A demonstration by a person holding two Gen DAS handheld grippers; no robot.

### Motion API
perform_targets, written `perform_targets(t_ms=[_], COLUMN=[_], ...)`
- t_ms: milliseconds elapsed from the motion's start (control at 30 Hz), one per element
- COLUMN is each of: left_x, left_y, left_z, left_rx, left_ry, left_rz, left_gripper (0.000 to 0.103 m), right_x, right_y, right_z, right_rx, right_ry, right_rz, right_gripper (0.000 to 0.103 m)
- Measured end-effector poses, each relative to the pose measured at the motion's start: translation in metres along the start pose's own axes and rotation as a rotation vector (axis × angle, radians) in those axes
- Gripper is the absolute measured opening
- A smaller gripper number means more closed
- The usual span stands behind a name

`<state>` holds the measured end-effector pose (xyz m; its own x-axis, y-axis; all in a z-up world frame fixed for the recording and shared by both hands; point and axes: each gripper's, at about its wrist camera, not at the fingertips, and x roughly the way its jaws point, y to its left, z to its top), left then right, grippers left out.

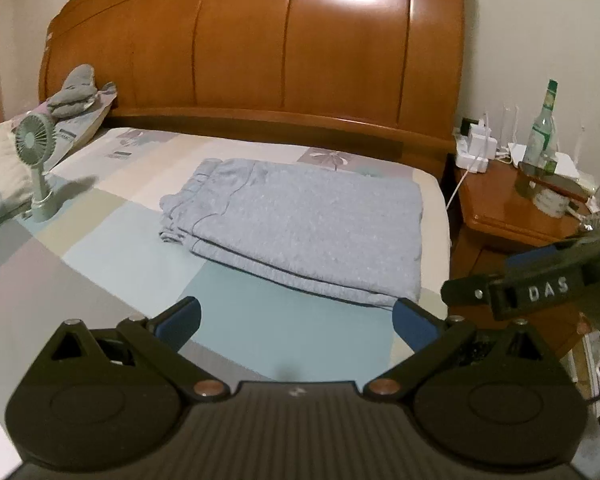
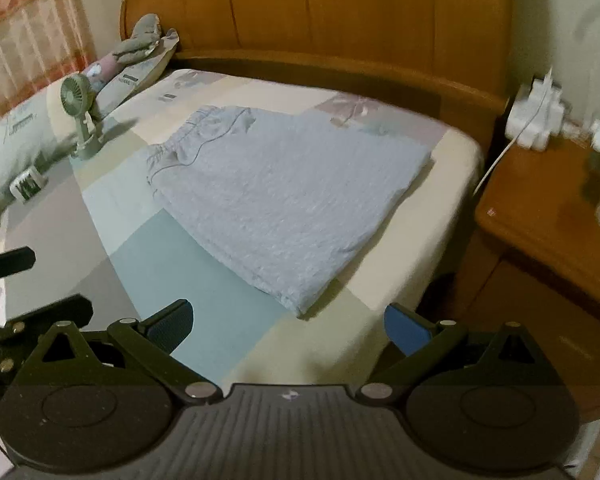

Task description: Fold clothes

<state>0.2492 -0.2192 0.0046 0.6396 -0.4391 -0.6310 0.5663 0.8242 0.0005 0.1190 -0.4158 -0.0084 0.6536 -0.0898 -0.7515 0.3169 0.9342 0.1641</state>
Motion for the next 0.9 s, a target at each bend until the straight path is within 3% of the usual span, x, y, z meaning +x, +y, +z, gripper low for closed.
perform_targets(t_ms=[400,900], left_x=[-0.031,-0.050], left_y=[-0.001,-0.007], left_z=[-0.001,0.003], left_rx=[-0.060,-0.075], left_ry=[0.012,0.019], left_rz=[0.039,0.025], left_gripper=[0.102,0.102], right_x=[-0.038,-0.060], right_y=[0.022,0.034], right_z=[-0.009,-0.017], right_rx=[-0.033,-0.072], right_ry=[-0.036,-0.057], right_rz=[-0.038,-0.043], right_gripper=[0.103,0.103])
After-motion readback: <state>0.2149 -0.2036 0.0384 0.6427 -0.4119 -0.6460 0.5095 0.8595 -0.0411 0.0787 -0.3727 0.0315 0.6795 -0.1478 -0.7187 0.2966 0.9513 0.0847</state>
